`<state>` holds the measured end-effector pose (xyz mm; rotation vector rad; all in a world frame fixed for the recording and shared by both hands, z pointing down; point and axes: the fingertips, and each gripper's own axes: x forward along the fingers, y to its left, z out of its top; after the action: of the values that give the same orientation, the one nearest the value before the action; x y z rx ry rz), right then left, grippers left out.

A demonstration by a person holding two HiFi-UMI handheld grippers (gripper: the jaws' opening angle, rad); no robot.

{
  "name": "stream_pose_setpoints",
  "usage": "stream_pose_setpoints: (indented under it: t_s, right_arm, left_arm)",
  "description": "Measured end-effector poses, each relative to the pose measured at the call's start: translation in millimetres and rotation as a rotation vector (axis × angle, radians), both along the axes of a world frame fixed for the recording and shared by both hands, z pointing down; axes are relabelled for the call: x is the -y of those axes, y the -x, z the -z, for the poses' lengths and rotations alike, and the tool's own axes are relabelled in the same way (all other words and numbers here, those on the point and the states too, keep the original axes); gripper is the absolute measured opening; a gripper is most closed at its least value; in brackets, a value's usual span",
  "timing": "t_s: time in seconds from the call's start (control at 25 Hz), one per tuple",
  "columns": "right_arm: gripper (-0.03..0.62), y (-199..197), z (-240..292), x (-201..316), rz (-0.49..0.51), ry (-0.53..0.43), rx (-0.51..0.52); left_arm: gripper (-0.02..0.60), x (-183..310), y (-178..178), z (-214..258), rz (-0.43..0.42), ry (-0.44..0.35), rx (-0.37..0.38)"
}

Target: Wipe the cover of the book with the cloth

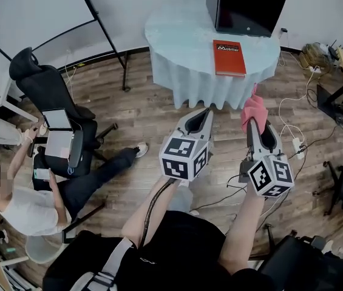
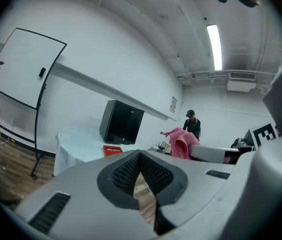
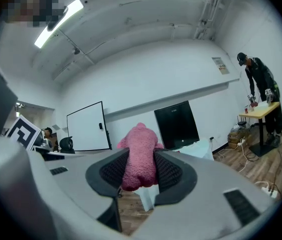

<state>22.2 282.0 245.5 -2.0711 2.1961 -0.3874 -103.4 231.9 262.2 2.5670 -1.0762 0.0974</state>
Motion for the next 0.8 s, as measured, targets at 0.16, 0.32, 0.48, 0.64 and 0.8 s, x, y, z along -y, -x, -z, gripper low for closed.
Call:
stream_pose_setpoints:
  t_s: [0.16, 0.32, 0.48, 0.64, 0.8]
  right_arm:
    - [0.149, 20, -4, 56, 0.039, 0.023, 0.000]
    - [0.149, 41, 4, 101, 0.077, 0.023, -0.024]
    - [0.149, 34, 11, 124, 0.051, 0.024, -0.055]
    - [0.149, 22, 17, 140, 0.014, 0.040, -0.084]
    - [0.149, 15, 30, 157, 0.009, 0.018, -0.125]
  left_arm:
    - [0.014, 49, 12, -4, 0.023, 0.027, 0.005]
    - [0.014, 93, 26, -3, 0.043, 0.046, -0.005]
    - [0.014, 123, 30, 2, 0.043, 0.052, -0.038]
    - [0.014, 143, 30, 0, 0.041, 0.075, -0.065]
    - [0.014, 163, 23, 4, 0.036, 0.074, -0.092]
